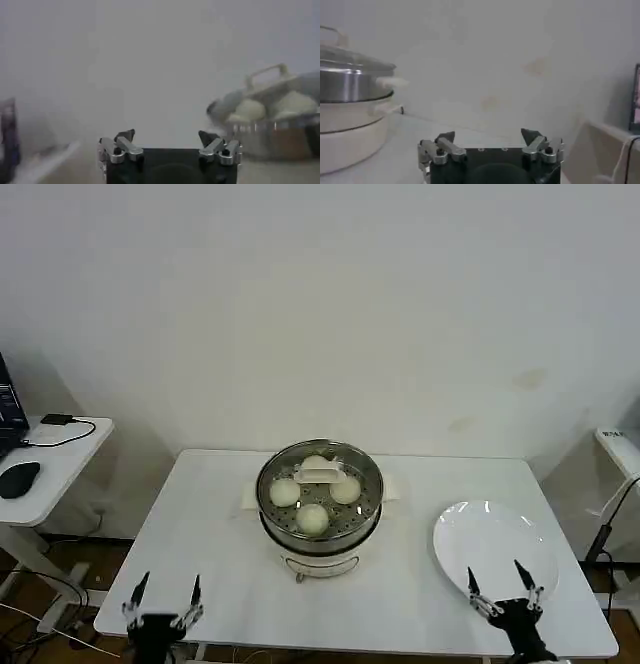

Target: Take steamed baozi put them in steamer then cover it.

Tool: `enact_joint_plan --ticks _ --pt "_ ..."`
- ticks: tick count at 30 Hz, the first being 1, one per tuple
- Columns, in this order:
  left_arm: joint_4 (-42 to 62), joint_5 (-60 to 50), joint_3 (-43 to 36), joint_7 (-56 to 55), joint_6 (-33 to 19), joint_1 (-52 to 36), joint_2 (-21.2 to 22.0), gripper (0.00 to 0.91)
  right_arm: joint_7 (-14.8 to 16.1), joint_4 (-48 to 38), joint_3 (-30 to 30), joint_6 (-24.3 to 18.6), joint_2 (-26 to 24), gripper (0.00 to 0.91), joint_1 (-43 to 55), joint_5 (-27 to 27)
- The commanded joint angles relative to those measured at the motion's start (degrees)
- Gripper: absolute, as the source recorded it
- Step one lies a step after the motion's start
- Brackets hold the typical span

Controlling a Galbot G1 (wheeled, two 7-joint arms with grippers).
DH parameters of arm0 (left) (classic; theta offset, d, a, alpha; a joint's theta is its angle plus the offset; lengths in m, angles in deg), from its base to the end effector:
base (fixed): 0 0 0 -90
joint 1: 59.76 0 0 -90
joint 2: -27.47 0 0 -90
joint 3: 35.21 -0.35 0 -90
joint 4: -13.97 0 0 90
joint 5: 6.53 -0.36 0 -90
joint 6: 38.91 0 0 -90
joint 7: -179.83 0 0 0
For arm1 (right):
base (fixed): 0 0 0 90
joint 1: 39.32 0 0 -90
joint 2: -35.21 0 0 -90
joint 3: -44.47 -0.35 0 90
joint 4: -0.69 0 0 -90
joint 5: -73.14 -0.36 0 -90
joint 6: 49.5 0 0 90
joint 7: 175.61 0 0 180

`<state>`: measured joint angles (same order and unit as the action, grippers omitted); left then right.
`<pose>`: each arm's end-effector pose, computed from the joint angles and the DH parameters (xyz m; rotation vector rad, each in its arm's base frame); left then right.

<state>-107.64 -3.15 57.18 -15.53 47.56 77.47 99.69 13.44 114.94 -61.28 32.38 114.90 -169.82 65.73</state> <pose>0.0981 0.0614 -0.3265 0.1520 -2.9407 -0.3390 0.1214 -0.1238 -0.3443 0.0273 -3.0115 0.2587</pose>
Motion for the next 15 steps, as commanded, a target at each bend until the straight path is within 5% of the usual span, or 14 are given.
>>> enact_joint_plan --ticks 1,15 --pt "3.60 6.27 1.36 -3.50 -5.82 9.55 0.69 0.907 0.06 5.80 5.23 8.11 -1.62 0.907 -4.86 -2.00" --pt "4.80 6.08 1.05 -3.54 -3.02 6.98 0.57 0.907 -2.35 8.35 8.08 12.77 -0.69 0.907 -7.03 -0.61"
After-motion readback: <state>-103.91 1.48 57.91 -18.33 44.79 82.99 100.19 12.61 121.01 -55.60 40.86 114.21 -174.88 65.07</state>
